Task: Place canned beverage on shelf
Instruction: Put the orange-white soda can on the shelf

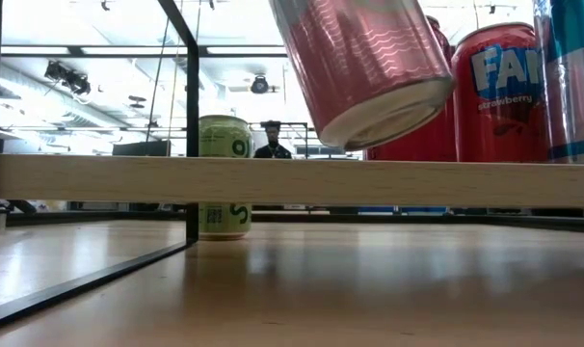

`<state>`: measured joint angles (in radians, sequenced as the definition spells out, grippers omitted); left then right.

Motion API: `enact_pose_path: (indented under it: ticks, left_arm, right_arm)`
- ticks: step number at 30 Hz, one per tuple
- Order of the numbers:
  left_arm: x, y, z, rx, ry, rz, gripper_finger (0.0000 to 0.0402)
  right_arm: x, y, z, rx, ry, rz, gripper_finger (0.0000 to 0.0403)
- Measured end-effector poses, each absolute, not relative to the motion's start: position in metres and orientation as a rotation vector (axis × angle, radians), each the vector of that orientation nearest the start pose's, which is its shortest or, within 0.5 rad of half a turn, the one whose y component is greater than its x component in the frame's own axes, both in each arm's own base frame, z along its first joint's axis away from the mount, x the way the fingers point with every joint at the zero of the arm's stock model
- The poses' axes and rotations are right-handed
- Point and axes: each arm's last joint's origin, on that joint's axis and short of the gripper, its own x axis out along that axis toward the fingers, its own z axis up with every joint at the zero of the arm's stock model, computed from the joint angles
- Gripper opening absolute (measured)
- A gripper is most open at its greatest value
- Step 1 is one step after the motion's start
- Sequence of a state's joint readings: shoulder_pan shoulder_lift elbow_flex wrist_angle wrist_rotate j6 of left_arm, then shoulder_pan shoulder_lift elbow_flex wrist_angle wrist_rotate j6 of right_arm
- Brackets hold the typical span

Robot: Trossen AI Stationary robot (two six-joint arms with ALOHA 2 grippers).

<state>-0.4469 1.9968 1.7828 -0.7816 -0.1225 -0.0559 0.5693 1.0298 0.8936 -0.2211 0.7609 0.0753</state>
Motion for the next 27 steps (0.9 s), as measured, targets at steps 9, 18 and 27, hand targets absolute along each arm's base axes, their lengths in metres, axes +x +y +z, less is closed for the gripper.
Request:
enact_pose_path:
  ticks: [9, 18, 27]
  left_arm:
    - [0.394, -0.183, 0.266, 0.247, 0.96, -0.231, 0.0313]
    - [0.395, -0.185, 0.267, 0.237, 0.933, -0.234, 0.0322]
    - [0.398, -0.189, 0.254, 0.236, 0.975, -0.257, 0.0323]
  right_arm:
    - [0.194, 0.101, 0.325, -0.146, 0.274, -0.2, 0.0348]
    - [0.194, 0.101, 0.325, -0.146, 0.274, -0.2, 0.0348]
    - [0.194, 0.101, 0.325, -0.146, 0.274, -0.2, 0.0348]
